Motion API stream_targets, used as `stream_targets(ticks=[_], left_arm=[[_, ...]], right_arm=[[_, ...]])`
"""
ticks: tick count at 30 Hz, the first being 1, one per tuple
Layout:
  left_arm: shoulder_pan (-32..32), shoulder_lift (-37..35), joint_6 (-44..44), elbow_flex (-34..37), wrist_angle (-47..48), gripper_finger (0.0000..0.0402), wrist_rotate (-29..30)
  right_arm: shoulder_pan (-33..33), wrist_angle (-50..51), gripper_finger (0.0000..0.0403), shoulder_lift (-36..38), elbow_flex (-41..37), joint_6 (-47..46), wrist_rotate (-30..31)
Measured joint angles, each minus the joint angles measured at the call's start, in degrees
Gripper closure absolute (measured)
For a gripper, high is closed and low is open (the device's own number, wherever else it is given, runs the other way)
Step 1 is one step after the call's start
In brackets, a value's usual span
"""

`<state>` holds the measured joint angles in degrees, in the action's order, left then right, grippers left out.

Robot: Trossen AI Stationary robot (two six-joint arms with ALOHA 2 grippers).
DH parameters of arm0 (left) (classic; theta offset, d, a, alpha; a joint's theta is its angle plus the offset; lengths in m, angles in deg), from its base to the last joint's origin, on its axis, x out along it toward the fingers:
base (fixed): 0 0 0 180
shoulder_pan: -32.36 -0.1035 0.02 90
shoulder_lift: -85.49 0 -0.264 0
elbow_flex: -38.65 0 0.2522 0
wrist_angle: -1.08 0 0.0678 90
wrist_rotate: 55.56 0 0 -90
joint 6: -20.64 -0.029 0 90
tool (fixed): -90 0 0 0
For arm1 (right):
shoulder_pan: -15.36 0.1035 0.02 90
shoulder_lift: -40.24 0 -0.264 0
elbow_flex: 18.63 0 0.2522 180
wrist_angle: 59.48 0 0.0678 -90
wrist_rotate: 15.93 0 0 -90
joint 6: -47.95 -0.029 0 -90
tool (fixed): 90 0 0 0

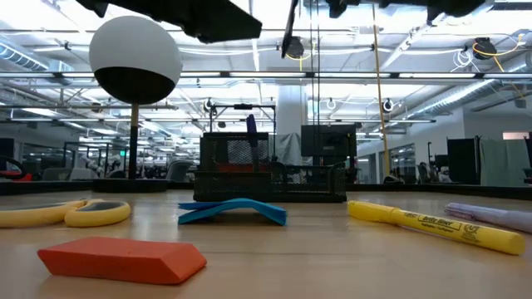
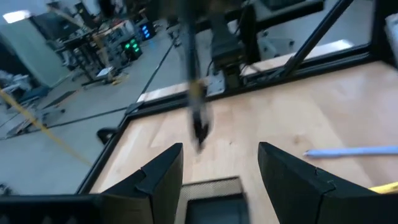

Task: Pick and place office supplies into organizer
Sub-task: Put the black pen into the desk organizer

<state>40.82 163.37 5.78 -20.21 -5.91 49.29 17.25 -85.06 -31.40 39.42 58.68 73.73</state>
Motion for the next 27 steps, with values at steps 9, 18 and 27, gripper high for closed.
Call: stream_targets(ticks=[9, 18, 27], left_arm=[[0.1, 0.9, 1.2, 0.0, -3.8, 0.0188, -1.7], [-2.4, 0.9, 8.0, 0.0, -5.3, 0.0188, -0.5], [-3.5, 3.0, 9.5, 0.0, -9.2, 0.0188, -3.5]], right_arm=[[-1.6, -3.9, 0.0375, -0.8, -1.0, -1.1, -3.0], [-1.4, -5.9, 0.0375, -1.6, -1.0, -0.9, -3.0], [-1.4, -6.2, 0.0375, -1.7, -1.0, -0.6, -4.1]])
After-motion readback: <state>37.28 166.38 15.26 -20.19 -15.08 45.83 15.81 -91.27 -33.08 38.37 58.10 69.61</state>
